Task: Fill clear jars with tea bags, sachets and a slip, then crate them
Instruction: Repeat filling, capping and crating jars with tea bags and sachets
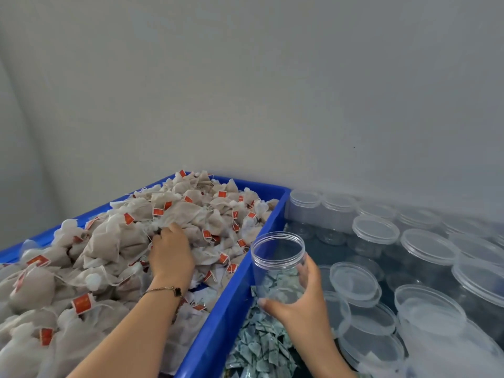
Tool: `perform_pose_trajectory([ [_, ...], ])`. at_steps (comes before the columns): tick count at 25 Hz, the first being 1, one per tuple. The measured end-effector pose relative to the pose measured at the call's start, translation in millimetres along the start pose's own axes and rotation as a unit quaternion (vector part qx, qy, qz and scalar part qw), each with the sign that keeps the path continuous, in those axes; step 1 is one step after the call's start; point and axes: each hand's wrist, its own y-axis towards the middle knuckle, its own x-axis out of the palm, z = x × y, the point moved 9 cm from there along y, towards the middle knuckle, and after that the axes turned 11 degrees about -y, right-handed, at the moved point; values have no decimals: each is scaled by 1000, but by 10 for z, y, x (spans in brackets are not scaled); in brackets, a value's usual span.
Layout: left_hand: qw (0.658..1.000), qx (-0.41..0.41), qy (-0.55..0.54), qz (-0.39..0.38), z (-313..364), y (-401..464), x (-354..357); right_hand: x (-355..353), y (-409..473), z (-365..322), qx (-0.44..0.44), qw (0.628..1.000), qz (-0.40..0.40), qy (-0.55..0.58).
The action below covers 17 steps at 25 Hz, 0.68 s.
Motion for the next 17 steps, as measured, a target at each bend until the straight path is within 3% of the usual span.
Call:
perform_pose_trajectory([
  [4,989,-22,-136,56,56,67,-337,28,-12,-20,4,1000,-17,14],
  [6,952,-60,-297,46,121,74,-443,35,-15,-26,1,1000,-20,10],
  [10,776,-119,-616,-60,428,-75,-496,39,-36,-56,-9,1000,-18,4],
  [12,689,-116,-702,-137,703,-240,-508,35,-37,-72,-19,1000,-16,0],
  [14,633,-127,-734,-210,920,-429,-454,35,-36,-82,-26,1000,-15,7],
  [15,629,-132,-728,-237,986,-503,-410,40,-37,-85,-27,999,-16,9],
  [17,660,-135,-688,-269,1020,-569,-288,54,-34,-88,-26,999,-19,11],
])
